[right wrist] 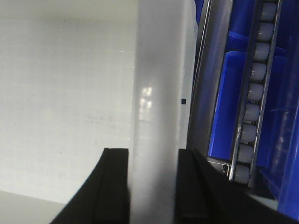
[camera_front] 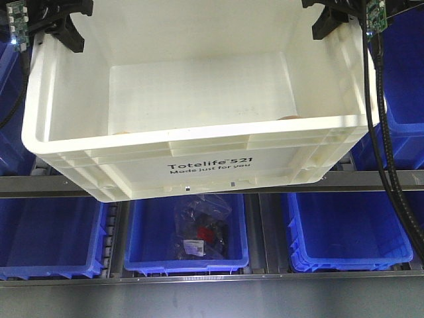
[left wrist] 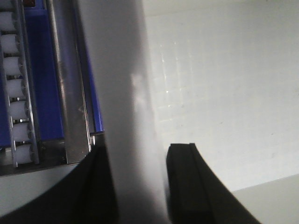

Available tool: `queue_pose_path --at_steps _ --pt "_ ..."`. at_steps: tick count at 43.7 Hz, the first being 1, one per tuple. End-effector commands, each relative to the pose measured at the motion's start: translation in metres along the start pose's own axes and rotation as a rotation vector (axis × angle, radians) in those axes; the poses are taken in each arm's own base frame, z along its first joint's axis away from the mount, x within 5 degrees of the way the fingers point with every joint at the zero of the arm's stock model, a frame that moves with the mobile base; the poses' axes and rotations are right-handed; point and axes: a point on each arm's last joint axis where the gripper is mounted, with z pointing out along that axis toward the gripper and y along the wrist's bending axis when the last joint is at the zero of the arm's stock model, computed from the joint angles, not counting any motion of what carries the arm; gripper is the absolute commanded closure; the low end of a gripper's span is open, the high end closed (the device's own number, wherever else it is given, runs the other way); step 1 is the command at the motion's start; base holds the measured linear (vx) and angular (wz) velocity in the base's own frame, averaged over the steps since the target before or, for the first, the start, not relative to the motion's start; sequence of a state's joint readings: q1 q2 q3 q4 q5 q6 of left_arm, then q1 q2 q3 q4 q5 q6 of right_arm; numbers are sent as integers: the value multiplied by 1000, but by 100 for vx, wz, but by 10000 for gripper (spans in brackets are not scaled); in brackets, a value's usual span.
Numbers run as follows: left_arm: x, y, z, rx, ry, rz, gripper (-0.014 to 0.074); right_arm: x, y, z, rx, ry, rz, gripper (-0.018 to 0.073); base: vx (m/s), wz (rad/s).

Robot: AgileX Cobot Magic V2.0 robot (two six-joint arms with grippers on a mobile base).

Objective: Place moving items into box and shelve
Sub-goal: 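Hold the tote above the shelf's roller track while the base aligns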

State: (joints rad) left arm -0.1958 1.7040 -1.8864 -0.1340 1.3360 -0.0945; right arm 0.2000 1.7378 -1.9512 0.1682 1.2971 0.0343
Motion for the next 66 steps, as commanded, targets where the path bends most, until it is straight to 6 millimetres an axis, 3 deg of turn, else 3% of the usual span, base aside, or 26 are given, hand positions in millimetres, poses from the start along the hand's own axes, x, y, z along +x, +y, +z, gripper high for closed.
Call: queue_pose_path --at_steps 1,50,51,66 --pt "-7 -7 -30 42 -160 15 603 0 31 -53 -226 -144 -42 562 0 0" --pt "-9 4 -31 -84 -179 46 603 -5 31 -53 -225 -199 -38 562 0 0" --pt "-14 3 -32 -77 -244 49 603 -8 29 -45 -223 -194 -33 562 0 0" --pt "-23 2 -31 -68 -324 53 603 -14 26 -24 -217 -179 -34 562 0 0"
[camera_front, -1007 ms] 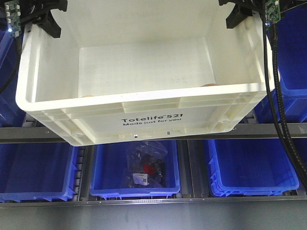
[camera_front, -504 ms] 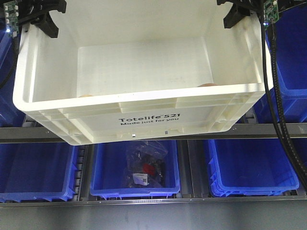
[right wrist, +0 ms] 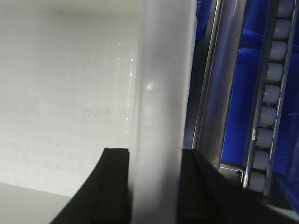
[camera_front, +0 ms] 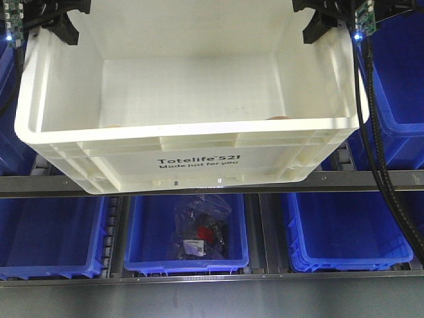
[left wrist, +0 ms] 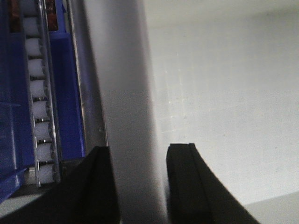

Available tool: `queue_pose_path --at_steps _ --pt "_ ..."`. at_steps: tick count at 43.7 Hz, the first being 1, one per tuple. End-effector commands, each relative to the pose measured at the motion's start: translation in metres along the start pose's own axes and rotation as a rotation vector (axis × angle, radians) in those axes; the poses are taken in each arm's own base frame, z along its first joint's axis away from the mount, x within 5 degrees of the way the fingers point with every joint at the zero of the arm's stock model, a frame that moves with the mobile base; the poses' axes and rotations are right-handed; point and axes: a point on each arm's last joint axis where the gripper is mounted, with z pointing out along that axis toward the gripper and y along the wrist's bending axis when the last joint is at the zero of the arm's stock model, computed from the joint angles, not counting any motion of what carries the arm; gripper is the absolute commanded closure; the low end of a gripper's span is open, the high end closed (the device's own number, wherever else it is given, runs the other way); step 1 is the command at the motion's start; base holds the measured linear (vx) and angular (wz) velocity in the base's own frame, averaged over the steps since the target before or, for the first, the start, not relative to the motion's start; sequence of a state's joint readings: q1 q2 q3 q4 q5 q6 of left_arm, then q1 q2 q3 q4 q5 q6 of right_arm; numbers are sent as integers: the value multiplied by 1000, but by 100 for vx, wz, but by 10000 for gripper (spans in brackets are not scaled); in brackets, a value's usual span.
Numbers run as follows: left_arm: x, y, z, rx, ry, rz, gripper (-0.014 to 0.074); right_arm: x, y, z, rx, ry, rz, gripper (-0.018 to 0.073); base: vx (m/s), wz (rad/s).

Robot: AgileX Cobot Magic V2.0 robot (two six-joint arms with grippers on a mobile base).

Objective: Place moving items into box and shelve
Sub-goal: 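Hold the tote above the shelf's roller track while the base aligns, then push the tote with both grippers onto the roller track, away from robot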

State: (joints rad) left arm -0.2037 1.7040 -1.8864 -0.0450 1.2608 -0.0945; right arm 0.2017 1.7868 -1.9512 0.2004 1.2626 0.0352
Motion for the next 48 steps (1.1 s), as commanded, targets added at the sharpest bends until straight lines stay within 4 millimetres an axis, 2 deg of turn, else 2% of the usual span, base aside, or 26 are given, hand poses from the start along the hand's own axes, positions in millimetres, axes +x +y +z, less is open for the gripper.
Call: queue_pose_path --at_steps 1,15,16,28,46,48 --pt "-18 1 -28 3 -243 13 603 -9 28 -45 -190 -192 -55 562 0 0" --pt "-22 2 -3 -2 -198 11 603 -14 26 -33 -188 -203 -44 562 0 0" --pt "-28 2 13 -2 -214 11 603 -19 24 -25 -181 -231 -62 562 0 0" --pt "-36 2 22 2 -274 12 603 -25 24 -26 -176 -300 -83 562 0 0" --pt "-42 3 20 -21 -346 29 603 -29 24 -28 -173 -350 -78 562 0 0" --pt "-44 6 19 -47 -371 38 603 -30 25 -19 -205 -327 -58 562 0 0"
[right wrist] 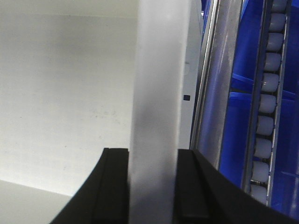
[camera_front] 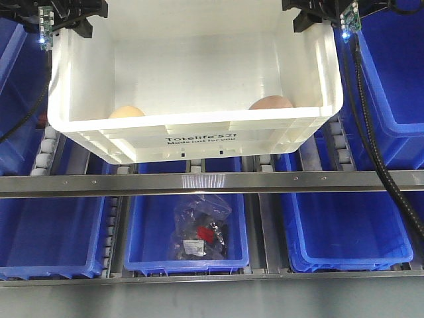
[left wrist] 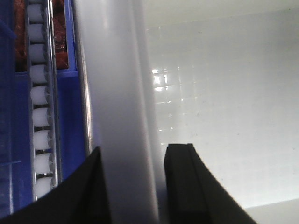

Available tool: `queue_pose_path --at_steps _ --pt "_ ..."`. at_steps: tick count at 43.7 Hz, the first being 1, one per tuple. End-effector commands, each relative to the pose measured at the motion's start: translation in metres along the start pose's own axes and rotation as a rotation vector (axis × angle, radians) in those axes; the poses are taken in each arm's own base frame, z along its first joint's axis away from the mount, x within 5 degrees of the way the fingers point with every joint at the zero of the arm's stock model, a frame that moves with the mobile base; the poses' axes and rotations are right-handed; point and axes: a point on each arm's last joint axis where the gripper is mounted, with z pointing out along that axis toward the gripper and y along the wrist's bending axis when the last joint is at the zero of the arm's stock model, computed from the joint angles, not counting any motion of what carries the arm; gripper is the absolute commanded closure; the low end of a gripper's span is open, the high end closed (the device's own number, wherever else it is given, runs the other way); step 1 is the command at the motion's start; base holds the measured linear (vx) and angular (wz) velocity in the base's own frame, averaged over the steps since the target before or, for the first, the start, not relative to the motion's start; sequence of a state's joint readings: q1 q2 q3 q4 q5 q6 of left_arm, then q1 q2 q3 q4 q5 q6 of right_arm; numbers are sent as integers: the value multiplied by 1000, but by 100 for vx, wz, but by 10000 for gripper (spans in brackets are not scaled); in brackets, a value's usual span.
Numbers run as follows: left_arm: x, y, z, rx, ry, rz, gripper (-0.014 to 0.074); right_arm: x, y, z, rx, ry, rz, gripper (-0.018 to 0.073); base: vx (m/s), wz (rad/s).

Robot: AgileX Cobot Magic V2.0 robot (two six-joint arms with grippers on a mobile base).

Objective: Place moving items into box and shelve
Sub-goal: 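Push the tote with both grippers onto the roller track, away from robot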

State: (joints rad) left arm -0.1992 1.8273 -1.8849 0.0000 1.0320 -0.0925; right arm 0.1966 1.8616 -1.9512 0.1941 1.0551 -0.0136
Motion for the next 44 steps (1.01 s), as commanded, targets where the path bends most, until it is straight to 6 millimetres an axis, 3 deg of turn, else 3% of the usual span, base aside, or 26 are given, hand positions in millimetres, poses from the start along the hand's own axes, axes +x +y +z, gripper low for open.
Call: queue_pose_path --at_steps 1,13,29,30,44 --pt "-25 2 -36 -16 -263 22 603 -18 33 -50 -219 -194 -6 562 0 0" --pt "-25 3 -27 -27 -247 28 603 -17 31 -31 -223 -156 -7 562 0 0" --pt "-25 2 -1 -28 -224 30 603 -16 28 -18 -220 -130 -2 562 0 0" --pt "-25 2 11 -28 -219 31 603 -15 27 -10 -220 -114 3 562 0 0" --pt "-25 2 14 -28 -215 31 603 -14 27 1 -244 -91 24 562 0 0"
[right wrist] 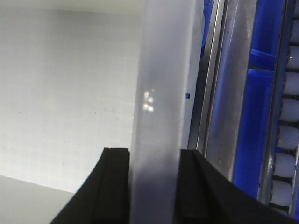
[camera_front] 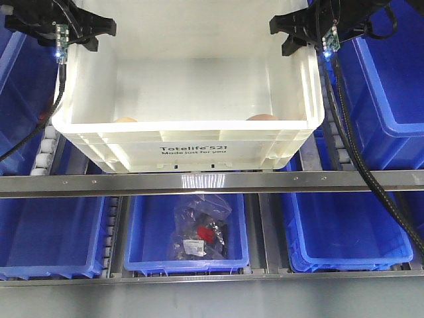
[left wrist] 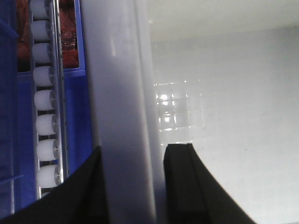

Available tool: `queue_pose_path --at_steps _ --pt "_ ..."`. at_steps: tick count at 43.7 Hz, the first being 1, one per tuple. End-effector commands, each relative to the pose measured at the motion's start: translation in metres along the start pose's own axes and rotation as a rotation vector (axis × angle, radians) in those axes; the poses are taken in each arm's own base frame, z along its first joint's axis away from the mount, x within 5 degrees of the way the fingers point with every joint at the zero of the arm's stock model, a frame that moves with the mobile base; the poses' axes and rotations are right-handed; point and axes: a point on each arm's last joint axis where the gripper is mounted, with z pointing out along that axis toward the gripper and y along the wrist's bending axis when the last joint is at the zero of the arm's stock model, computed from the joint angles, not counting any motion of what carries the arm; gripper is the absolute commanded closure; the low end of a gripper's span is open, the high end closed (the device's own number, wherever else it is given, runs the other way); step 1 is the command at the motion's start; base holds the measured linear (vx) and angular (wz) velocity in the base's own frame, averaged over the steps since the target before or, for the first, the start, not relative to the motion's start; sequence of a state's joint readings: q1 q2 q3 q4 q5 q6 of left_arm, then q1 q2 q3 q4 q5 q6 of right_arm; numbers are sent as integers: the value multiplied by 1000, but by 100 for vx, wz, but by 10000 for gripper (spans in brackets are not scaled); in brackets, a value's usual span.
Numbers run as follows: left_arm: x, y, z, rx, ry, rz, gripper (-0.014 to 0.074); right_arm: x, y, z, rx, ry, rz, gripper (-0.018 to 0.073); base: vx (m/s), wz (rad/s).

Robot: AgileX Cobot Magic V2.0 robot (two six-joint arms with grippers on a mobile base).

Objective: Place moving items into box and shelve
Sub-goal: 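Push the tote with both grippers onto the roller track, away from robot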

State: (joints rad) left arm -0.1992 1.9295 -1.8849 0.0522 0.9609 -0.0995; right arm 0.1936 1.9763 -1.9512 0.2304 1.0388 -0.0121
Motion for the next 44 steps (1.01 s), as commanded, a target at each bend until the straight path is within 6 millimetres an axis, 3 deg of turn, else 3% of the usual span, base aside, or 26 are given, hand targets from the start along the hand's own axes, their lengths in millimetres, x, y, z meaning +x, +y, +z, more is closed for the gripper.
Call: queue_pose_path --at_steps 1,16,17,32,44 --pt "-26 1 -35 14 -242 3 603 -16 38 -54 -231 -180 -29 562 0 0" --pt "-27 0 -36 15 -254 3 593 -17 35 -49 -211 -186 -36 557 0 0" --pt "-28 0 -36 16 -261 3 503 -18 35 -49 -208 -198 -34 479 0 0" --pt "-27 0 -36 15 -254 3 274 -18 35 -49 -205 -198 -37 227 0 0" --pt "-26 2 -35 -2 -240 14 153 -19 33 -49 -187 -211 -44 -11 0 0"
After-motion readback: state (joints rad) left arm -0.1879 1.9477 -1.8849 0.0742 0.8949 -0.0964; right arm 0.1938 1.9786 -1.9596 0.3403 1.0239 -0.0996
